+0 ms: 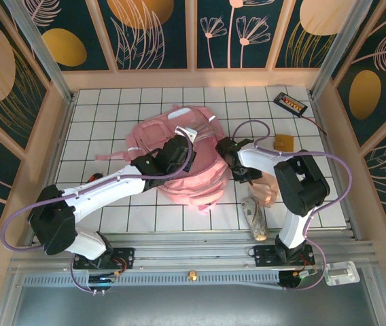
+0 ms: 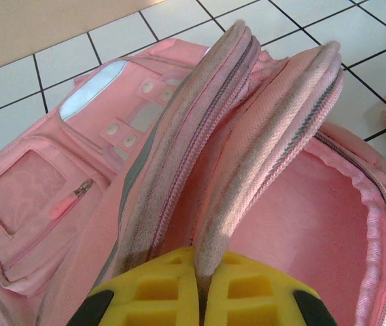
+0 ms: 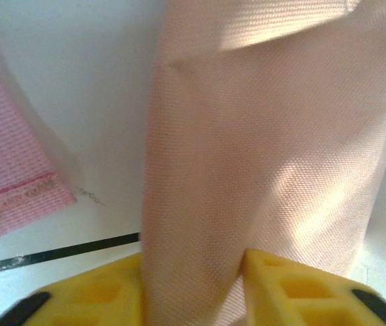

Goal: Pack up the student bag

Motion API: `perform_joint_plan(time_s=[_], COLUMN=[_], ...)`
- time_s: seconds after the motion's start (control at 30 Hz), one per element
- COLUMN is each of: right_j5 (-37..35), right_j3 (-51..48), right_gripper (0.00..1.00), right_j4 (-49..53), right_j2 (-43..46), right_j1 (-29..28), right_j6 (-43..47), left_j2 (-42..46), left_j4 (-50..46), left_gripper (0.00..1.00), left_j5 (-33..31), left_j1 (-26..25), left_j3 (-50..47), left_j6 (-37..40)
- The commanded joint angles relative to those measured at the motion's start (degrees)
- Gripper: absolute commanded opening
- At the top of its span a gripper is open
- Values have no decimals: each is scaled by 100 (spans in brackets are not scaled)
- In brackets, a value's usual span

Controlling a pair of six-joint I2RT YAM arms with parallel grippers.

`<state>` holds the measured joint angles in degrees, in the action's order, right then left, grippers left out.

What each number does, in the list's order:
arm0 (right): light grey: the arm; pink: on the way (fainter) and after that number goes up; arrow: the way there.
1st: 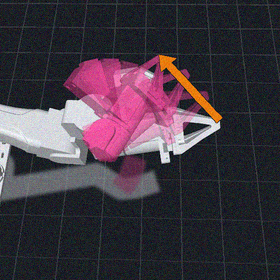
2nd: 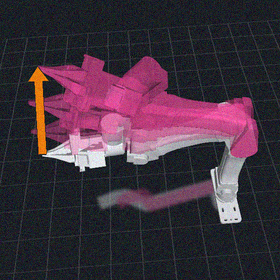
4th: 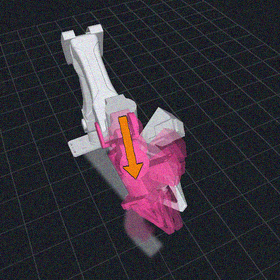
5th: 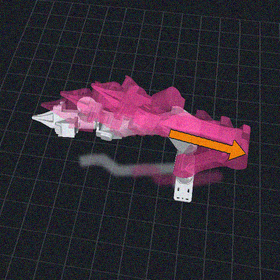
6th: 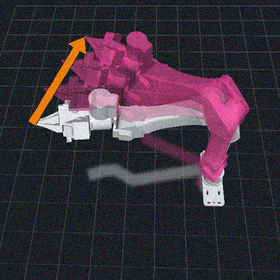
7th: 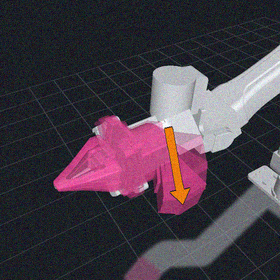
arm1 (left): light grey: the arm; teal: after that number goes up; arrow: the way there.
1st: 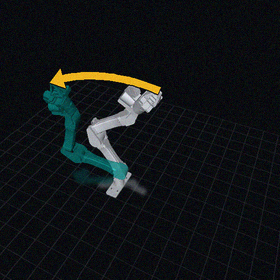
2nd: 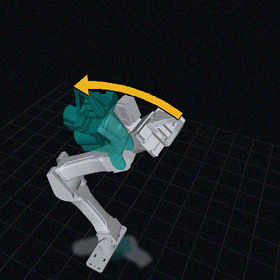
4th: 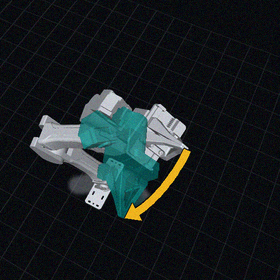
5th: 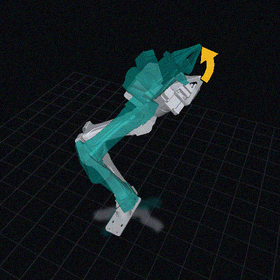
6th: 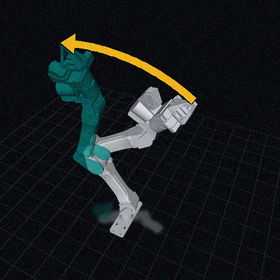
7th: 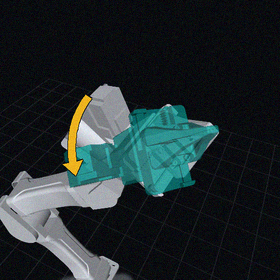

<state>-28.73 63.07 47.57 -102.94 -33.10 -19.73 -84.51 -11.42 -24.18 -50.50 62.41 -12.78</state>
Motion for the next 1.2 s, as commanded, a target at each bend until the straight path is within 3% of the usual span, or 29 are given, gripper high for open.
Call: perform_joint_plan(time_s=[0.0,0.13,0.4,0.57,0.67,0.83,1.0,1.17], right_j5=[-239,-268,-375,186,917,2807,4876,6391], right_j3=[23,52,439,1026,1337,1146,-30,-1415], right_gripper=[22,0,0,0,0,0,0,0], right_j4=[-71,-72,255,289,170,-759,-2531,-4652], right_j2=[-26,87,818,1746,2310,3500,4760,5484], right_j1=[-31,-37,-47,16,143,1008,1911,2344], right_j6=[-8,21,30,81,49,-171,-911,-2447], left_j2=[136,136,86,57,32,-35,-14,147], left_j4=[-108,-122,-174,-176,-168,-168,-117,24], left_gripper=[0,0,0,0,0,0,0,0], left_j5=[-61,-44,-14,54,82,172,310,496], left_j1=[85,90,94,93,101,111,136,152], left_j3=[-71,-67,56,171,235,365,455,558], left_j6=[-164,-206,-303,-376,-430,-539,-707,-891])
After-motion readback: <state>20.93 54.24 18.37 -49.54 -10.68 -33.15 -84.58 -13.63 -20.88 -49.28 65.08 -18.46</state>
